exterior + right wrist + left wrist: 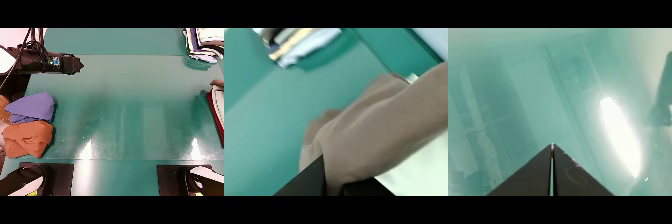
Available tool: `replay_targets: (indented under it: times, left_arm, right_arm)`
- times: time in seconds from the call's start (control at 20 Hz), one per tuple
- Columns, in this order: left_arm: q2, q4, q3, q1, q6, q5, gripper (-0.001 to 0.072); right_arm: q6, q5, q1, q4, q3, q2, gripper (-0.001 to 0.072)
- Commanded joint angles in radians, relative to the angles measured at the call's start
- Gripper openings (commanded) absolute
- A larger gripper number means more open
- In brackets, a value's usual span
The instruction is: Fold the shirts.
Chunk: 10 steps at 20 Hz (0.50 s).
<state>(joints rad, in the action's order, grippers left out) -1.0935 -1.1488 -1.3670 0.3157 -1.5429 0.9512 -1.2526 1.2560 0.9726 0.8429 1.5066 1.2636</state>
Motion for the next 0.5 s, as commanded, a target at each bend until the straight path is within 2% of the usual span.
replay_targets:
  times: [0.0, 0.15, 0.2, 0.25, 0.3, 0.35, 0.45]
  left_arm:
    - [0.000, 0.000, 0.000, 0.000, 0.007, 0.001, 0.0026]
    - [0.000, 0.000, 0.000, 0.000, 0.026, 0.003, 0.0026]
    - [0.000, 0.000, 0.000, 0.000, 0.026, 0.003, 0.0026]
    - [0.000, 0.000, 0.000, 0.000, 0.026, 0.003, 0.0026]
    - [0.000, 0.000, 0.000, 0.000, 0.026, 0.003, 0.0026]
    - [0.000, 0.000, 0.000, 0.000, 0.026, 0.003, 0.0026]
    - [0.000, 0.000, 0.000, 0.000, 0.032, 0.003, 0.0026]
  right_arm:
    - [-0.031, 0.037, 0.098, 0.201, -0.148, -0.081, 0.0018]
    - [-0.034, 0.056, 0.177, 0.291, -0.258, -0.129, 0.0019]
    - [-0.034, 0.059, 0.201, 0.314, -0.285, -0.140, 0.0069]
    - [-0.033, 0.061, 0.223, 0.312, -0.304, -0.143, 0.0270]
    - [-0.033, 0.064, 0.241, 0.308, -0.314, -0.142, 0.0500]
    - [-0.034, 0.071, 0.250, 0.300, -0.320, -0.141, 0.0592]
    - [-0.033, 0.066, 0.239, 0.214, -0.316, -0.143, 0.0591]
